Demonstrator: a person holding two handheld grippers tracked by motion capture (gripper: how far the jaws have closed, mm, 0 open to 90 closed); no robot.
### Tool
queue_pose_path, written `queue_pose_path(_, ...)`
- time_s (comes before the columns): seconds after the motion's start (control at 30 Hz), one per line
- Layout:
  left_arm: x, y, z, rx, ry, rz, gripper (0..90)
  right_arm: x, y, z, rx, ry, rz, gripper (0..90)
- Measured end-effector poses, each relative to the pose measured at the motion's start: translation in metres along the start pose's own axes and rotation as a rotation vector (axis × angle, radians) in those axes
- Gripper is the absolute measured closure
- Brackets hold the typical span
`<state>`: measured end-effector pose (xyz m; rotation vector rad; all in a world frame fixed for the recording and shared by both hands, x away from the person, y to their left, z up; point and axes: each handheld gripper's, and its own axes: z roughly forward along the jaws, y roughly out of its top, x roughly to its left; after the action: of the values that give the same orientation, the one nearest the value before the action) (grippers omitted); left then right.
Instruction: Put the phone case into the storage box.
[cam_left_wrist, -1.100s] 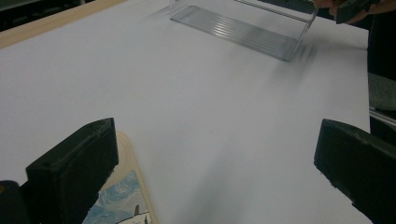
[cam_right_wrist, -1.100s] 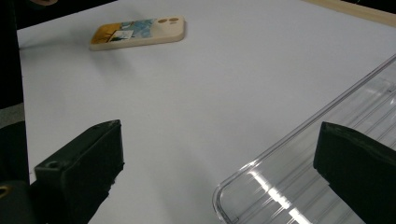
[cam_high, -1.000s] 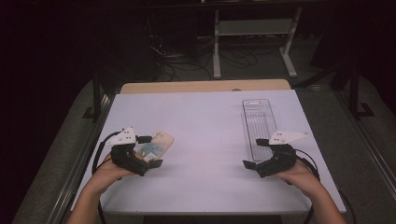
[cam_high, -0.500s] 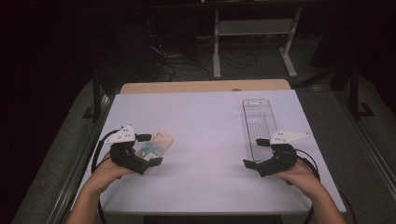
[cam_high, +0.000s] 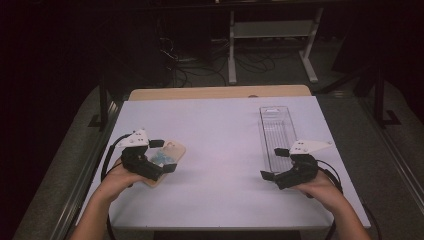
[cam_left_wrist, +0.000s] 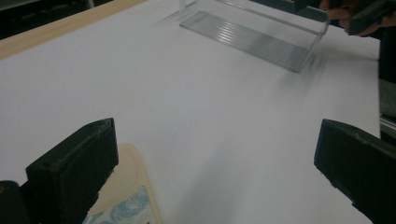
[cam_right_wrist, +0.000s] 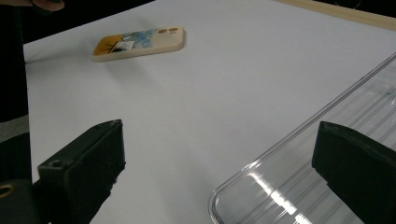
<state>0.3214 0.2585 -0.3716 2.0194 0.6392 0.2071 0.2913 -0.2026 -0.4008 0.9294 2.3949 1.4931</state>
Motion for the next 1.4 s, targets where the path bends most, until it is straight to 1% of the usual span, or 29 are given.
queue_pose_path(0.03,0.004,-0.001,0.002,0.001,0.015,-0.019,0.0,0.000,0.000,0.000,-0.003,0.003,0.003,2.0)
queue_pose_path(0.23,0.010,-0.001,0.007,0.013,0.038,-0.016,1.2,-0.001,0.000,0.000,-0.006,0.008,0.003,2.0)
queue_pose_path(0.3,0.015,-0.003,0.010,0.006,0.058,-0.038,3.2,-0.001,0.000,0.000,-0.007,0.007,0.006,2.0)
queue_pose_path(0.37,0.018,-0.005,0.010,0.001,0.090,-0.052,7.6,0.000,0.000,0.000,-0.008,0.004,0.007,2.0)
queue_pose_path(0.43,0.018,-0.007,0.011,0.007,0.094,-0.053,12.0,0.000,0.000,-0.001,-0.005,0.002,0.006,2.0)
queue_pose_path(0.5,0.019,-0.008,0.010,0.011,0.093,-0.042,14.5,0.000,0.000,-0.001,-0.005,0.002,0.006,2.0)
queue_pose_path(0.53,0.018,-0.009,0.010,0.011,0.089,-0.056,17.4,0.000,0.000,0.000,-0.008,0.002,0.005,2.0)
queue_pose_path(0.57,0.018,-0.010,0.011,0.008,0.088,-0.061,17.4,0.000,0.000,0.000,-0.008,0.002,0.005,2.0)
queue_pose_path(0.6,0.019,-0.012,0.010,0.016,0.087,-0.058,23.3,0.000,0.000,-0.001,-0.005,0.000,0.005,2.0)
queue_pose_path(0.63,0.019,-0.014,0.010,0.023,0.084,-0.069,23.3,0.000,0.000,-0.001,-0.005,0.000,0.005,2.0)
queue_pose_path(0.67,0.020,-0.018,0.009,0.032,0.079,-0.077,31.0,0.000,0.000,-0.001,-0.007,0.001,0.005,2.0)
queue_pose_path(0.7,0.019,-0.020,0.009,0.033,0.077,-0.088,34.6,0.000,-0.001,-0.001,-0.009,0.002,0.006,2.0)
queue_pose_path(0.73,0.019,-0.020,0.009,0.033,0.077,-0.088,37.6,0.000,-0.001,-0.001,-0.009,0.002,0.006,2.0)
queue_pose_path(0.77,0.020,-0.021,0.009,0.039,0.078,-0.085,37.6,0.000,-0.001,0.000,-0.009,0.001,0.006,2.0)
queue_pose_path(0.8,0.021,-0.024,0.008,0.063,0.075,-0.083,45.5,0.000,-0.001,0.000,-0.010,0.001,0.004,2.0)
queue_pose_path(0.83,0.021,-0.024,0.008,0.063,0.075,-0.083,48.4,0.000,0.000,-0.001,-0.007,0.002,0.005,2.1)
queue_pose_path(0.87,0.021,-0.026,0.009,0.072,0.071,-0.094,48.4,0.000,0.000,-0.001,-0.007,0.002,0.005,2.1)
queue_pose_path(0.9,0.020,-0.028,0.010,0.099,0.066,-0.102,55.0,0.000,0.000,-0.001,-0.006,0.001,0.004,2.0)
queue_pose_path(0.93,0.019,-0.029,0.010,0.113,0.067,-0.093,58.4,0.000,0.000,-0.001,-0.006,0.001,0.004,2.0)
queue_pose_path(1.0,0.019,-0.031,0.011,0.118,0.062,-0.096,64.0,0.000,-0.001,0.000,-0.010,0.002,0.005,2.0)
queue_pose_path(1.07,0.017,-0.033,0.013,0.160,0.062,-0.103,70.1,0.000,-0.001,0.000,-0.010,0.002,0.003,2.0)
queue_pose_path(1.1,0.017,-0.034,0.014,0.175,0.061,-0.093,72.8,0.000,-0.001,0.000,-0.009,0.002,0.005,2.0)
queue_pose_path(1.13,0.017,-0.034,0.014,0.175,0.061,-0.093,75.4,0.000,-0.001,0.000,-0.010,0.002,0.004,2.0)
queue_pose_path(1.17,0.017,-0.035,0.015,0.184,0.059,-0.089,75.4,0.000,-0.001,0.000,-0.010,0.002,0.004,2.0)
queue_pose_path(1.2,0.016,-0.036,0.016,0.202,0.057,-0.087,79.7,0.000,-0.001,-0.001,-0.010,0.002,0.005,2.0)
queue_pose_path(1.3,0.015,-0.038,0.019,0.242,0.050,-0.084,83.6,0.000,-0.001,-0.001,-0.010,0.003,0.004,2.0)
queue_pose_path(1.33,0.015,-0.039,0.020,0.271,0.044,-0.077,87.0,-0.001,-0.001,-0.001,-0.009,0.002,0.002,2.0)
queue_pose_path(1.37,0.015,-0.039,0.020,0.271,0.044,-0.077,88.2,-0.001,-0.001,-0.001,-0.009,0.002,0.002,2.0)
queue_pose_path(1.4,0.014,-0.039,0.021,0.294,0.040,-0.087,89.3,0.000,-0.001,-0.001,-0.009,0.002,0.003,2.1)
